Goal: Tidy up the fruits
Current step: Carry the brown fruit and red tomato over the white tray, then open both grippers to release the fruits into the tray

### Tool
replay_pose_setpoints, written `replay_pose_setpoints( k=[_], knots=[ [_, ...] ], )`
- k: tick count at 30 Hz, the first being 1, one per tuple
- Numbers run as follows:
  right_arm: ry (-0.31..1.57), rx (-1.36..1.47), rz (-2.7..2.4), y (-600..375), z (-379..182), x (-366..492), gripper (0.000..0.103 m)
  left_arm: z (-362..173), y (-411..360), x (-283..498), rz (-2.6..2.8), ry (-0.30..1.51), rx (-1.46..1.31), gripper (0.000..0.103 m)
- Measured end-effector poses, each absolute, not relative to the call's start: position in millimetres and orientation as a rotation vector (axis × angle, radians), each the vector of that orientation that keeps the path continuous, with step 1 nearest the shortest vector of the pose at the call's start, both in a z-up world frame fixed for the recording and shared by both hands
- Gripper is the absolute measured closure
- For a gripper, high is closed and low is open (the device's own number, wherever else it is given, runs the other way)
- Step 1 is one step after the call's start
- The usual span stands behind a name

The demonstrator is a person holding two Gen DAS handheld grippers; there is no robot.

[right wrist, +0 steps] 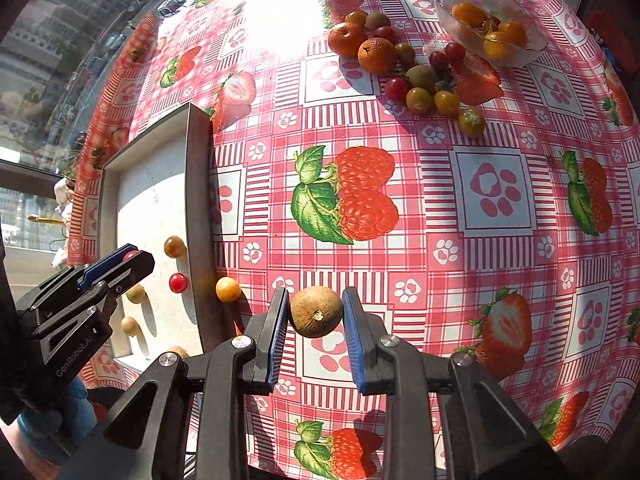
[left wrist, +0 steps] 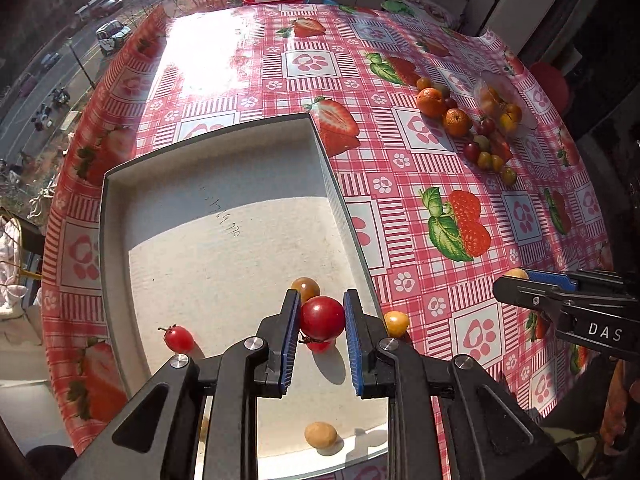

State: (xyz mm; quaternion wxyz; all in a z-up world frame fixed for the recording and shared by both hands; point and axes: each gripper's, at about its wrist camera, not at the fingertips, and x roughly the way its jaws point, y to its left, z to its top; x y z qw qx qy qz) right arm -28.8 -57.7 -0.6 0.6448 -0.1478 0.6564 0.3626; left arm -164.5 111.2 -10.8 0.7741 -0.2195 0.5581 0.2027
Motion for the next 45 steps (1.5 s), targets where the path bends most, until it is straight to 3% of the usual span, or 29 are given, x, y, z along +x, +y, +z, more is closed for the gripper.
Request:
replay_pose_setpoints(
  k=[20, 38, 40, 41, 42, 45],
  knots=[
    [1.483, -0.5, 1.032, 91, -14, -97, 0.074, -47, 194, -200, 0.6, 1.236, -0.533, 0.08],
    [1.499, -0.593, 0.968, 120, -50, -99, 0.073, -72, 191, -191, 0.596, 1.302, -0.519, 0.079],
    [1.503, -0.6, 0.964, 122, -53, -101, 0.073, -72, 190, -189, 0.598, 1.311, -0.513, 0.063],
    [1.503, -0.599, 0.964, 122, -54, -101, 0.073, -72, 190, -189, 0.607, 1.308, -0.512, 0.038],
    [1.504, -0.598, 0.964, 122, -54, -101, 0.073, -70, 189, -189, 0.626, 1.296, -0.498, 0.029],
    [1.522, -0.575, 0.978, 121, -56, -98, 0.065, -71, 187, -186, 0.623, 1.305, -0.486, 0.029]
  ],
)
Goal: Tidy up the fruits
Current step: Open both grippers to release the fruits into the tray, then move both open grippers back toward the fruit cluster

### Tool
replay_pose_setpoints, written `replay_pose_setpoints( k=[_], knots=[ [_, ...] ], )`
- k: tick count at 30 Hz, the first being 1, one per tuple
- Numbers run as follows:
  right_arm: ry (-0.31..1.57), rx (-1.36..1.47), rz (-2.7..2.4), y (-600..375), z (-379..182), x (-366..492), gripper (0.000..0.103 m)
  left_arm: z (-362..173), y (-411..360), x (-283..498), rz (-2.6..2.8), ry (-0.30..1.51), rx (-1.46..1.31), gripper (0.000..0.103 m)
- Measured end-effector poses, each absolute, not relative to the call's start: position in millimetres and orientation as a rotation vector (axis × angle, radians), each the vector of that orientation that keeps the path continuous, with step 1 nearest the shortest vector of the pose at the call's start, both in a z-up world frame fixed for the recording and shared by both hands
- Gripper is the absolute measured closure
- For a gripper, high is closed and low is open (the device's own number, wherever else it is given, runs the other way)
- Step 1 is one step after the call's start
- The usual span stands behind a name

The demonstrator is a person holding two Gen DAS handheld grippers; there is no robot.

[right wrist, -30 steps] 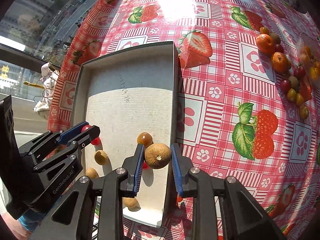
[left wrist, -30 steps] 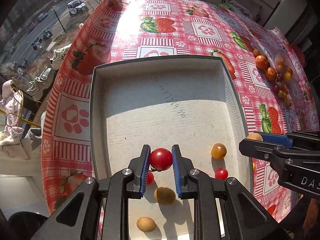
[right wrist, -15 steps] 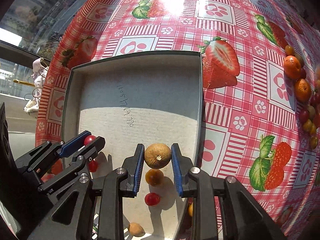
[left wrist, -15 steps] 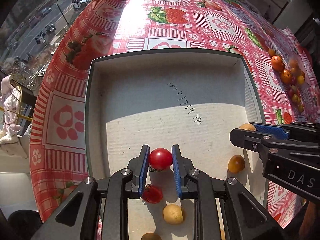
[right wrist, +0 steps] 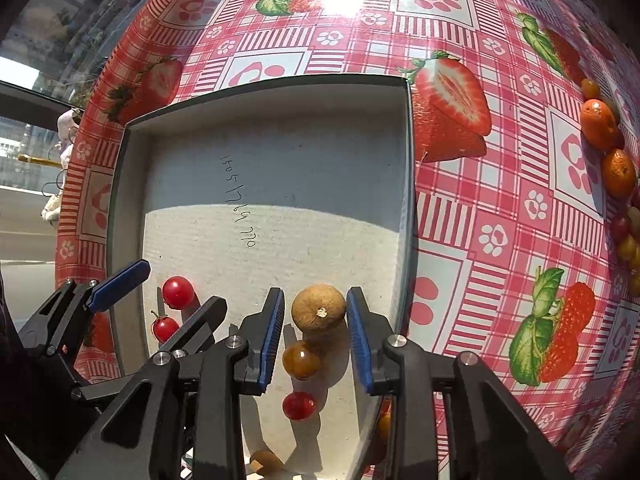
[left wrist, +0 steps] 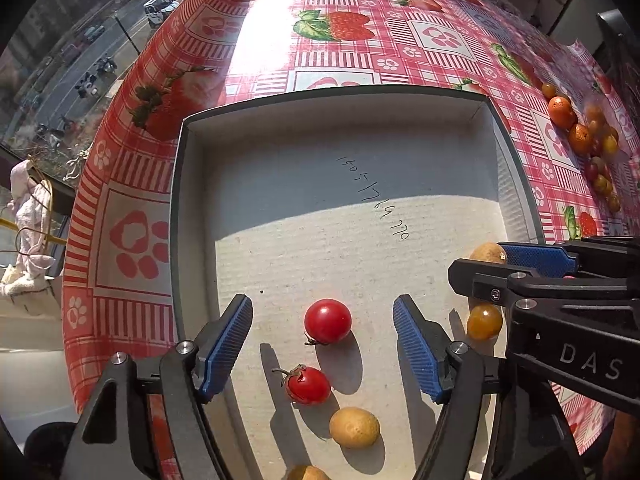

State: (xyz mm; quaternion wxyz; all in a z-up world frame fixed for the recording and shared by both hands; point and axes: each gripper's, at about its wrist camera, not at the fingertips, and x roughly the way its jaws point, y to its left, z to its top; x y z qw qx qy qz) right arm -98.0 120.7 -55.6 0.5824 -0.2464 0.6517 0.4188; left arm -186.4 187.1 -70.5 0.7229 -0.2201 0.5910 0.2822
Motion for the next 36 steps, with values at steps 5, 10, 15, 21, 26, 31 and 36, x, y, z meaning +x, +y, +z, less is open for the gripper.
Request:
replay_pose_setpoints(
  k=[5, 10, 15, 21, 26, 31, 36],
  knots=[
    [1.54, -0.543, 1.012, 121, -54, -101, 0.034, -66, 183, -188, 0.625, 1.31, -0.478, 0.029],
    [1.521, -0.488, 1.042, 120, -34, -101, 0.017, -54, 180, -193, 0.623, 1.295, -0.473, 0.029],
    [1.493, -0.437, 1.039, 106, -14, -89, 0.017, -40, 171, -188, 0.601, 1.28, -0.451, 0.029],
    [1.483, -0.394, 0.943, 58, -7, -59, 0.017, -26, 141, -164, 0.529, 1.26, -0.42, 0.029],
    [1.504, -0.365, 0.798, -4, -15, -24, 0.017, -21, 114, -133, 0.431, 1.257, -0.372, 0.029],
    [1.523, -0.33, 0.658, -60, -27, 9, 0.017, -22, 81, -95, 0.347, 1.263, -0.332, 0.029],
    [1.492, -0.294, 0.587, -97, -26, 42, 0.017, -23, 65, -58, 0.32, 1.25, -0.317, 0.029]
  ],
)
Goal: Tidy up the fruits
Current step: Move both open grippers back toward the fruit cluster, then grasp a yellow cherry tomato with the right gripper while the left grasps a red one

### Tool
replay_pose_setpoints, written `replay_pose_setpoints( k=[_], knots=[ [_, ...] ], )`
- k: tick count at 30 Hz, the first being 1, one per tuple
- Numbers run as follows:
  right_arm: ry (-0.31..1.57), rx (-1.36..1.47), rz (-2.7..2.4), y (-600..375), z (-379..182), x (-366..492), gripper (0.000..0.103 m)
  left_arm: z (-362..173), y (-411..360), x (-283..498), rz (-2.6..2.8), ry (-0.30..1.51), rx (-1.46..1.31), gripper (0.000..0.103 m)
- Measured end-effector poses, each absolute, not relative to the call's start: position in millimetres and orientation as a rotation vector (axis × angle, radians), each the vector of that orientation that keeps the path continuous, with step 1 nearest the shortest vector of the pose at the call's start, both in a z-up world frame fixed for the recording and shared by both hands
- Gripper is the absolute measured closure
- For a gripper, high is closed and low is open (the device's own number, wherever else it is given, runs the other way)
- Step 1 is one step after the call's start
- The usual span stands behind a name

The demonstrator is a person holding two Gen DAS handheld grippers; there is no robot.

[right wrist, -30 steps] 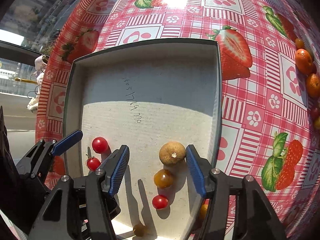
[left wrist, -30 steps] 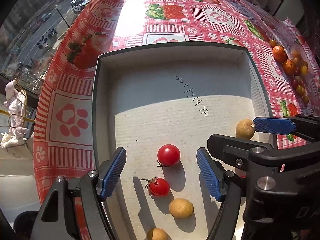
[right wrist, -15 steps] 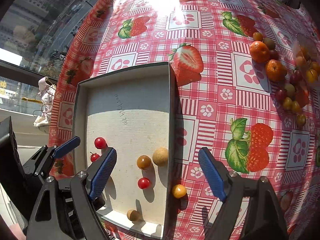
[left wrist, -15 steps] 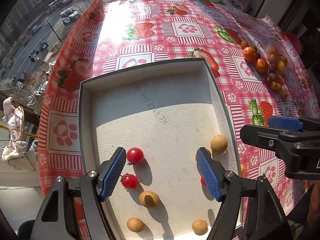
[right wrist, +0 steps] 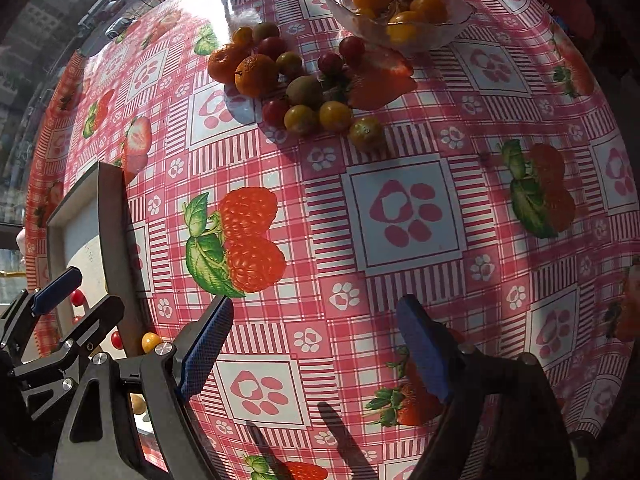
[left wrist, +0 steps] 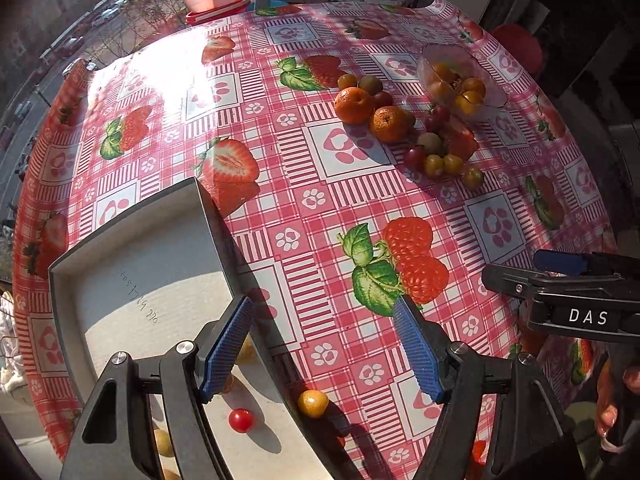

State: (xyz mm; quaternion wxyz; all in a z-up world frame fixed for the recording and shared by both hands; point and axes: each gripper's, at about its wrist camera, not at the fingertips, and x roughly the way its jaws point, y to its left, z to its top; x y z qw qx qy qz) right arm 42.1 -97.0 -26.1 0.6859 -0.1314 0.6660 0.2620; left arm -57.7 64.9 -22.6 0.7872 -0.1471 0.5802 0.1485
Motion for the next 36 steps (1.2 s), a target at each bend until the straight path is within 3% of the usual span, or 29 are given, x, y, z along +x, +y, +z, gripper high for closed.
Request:
replay_pose_setpoints(
  k=[6, 17, 24, 29, 34, 36],
  knots=[
    [1.445, -0.277, 0.574, -109, -26, 78, 0.02, -42, 60, -13, 0.317, 1.277, -0.282, 0.029],
    [1.404, -0.311, 0.653, -87, -43, 114, 0.046, -77, 63, 38, 0.33, 1.306, -0.271, 0.03],
    [1.383, -0.314, 0.701, -83, -49, 126, 0.048, -85, 62, 55, 0.33, 1.305, -0.26, 0.03],
    [1.385, -0.332, 0.763, -71, -52, 132, 0.079, -85, 56, 80, 0.315, 1.299, -0.241, 0.03],
    [1.402, -0.288, 0.746, -81, -50, 137, 0.079, -85, 47, 106, 0.318, 1.283, -0.243, 0.03],
    [1.407, -0.28, 0.745, -86, -49, 138, 0.079, -83, 45, 113, 0.321, 1.275, -0.248, 0.04]
  ],
)
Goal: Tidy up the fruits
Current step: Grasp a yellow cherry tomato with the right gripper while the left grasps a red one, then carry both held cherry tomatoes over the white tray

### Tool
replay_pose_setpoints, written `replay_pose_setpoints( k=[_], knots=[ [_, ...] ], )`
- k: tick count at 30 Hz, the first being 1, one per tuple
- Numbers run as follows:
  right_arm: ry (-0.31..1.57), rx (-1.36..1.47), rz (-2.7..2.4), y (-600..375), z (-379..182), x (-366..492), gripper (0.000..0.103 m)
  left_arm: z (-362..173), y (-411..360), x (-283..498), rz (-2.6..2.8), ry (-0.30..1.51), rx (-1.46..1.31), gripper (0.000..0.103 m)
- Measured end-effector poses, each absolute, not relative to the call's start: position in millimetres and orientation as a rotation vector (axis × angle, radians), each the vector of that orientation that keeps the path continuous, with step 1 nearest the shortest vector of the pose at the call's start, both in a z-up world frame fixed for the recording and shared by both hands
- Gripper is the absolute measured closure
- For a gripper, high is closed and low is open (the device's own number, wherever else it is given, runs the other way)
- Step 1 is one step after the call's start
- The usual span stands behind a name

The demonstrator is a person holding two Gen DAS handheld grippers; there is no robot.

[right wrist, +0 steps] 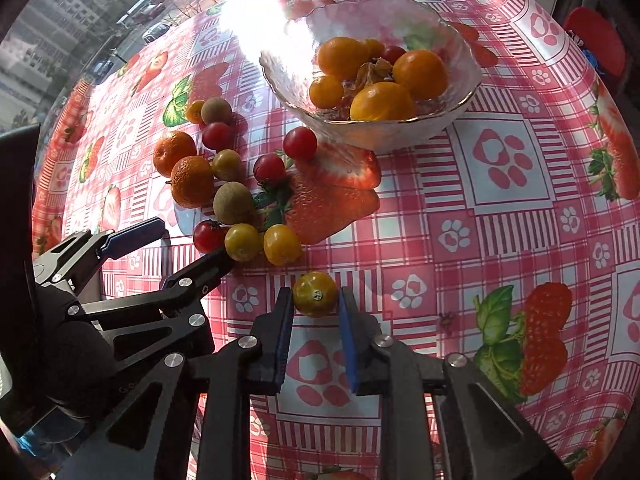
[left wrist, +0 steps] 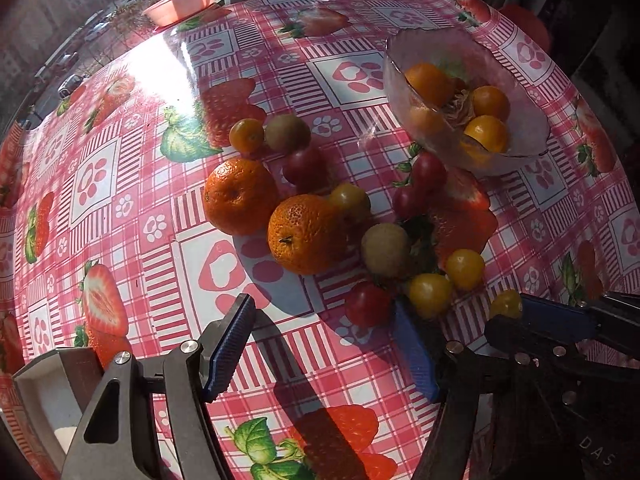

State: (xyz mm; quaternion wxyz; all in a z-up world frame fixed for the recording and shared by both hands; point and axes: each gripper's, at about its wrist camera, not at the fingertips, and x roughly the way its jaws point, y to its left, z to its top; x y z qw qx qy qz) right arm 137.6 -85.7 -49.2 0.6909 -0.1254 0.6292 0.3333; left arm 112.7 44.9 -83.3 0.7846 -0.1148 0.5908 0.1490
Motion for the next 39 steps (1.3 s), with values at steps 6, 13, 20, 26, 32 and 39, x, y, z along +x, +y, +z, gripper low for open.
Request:
replay_pose_setpoints(
  k=[6, 13, 20, 26, 32, 39],
  knots=[
    [1.42, -0.229, 0.721, -98, -47, 142, 0.079, -75, 37, 126, 0.292, 1.26, -0.265, 0.082],
    [1.421, -0.202, 0.715, -109, -39, 138, 0.079, -63, 40, 108, 0.258, 1.241, -0.356, 0.082],
    [1.448, -0.181, 0.724, -116, -33, 117, 0.079, -50, 42, 74, 0.265, 1.244, -0.386, 0.082],
    [1.479, -0.185, 0.737, -115, -30, 89, 0.079, -45, 47, 20, 0.286, 1.241, -0.42, 0.082],
    [1.5, -0.209, 0.759, -105, -25, 61, 0.079, -33, 57, -21, 0.314, 1.227, -0.44, 0.082],
    [1.485, -0.257, 0.809, -72, -13, 32, 0.079, -18, 83, -66, 0.367, 1.189, -0.478, 0.082]
  ],
)
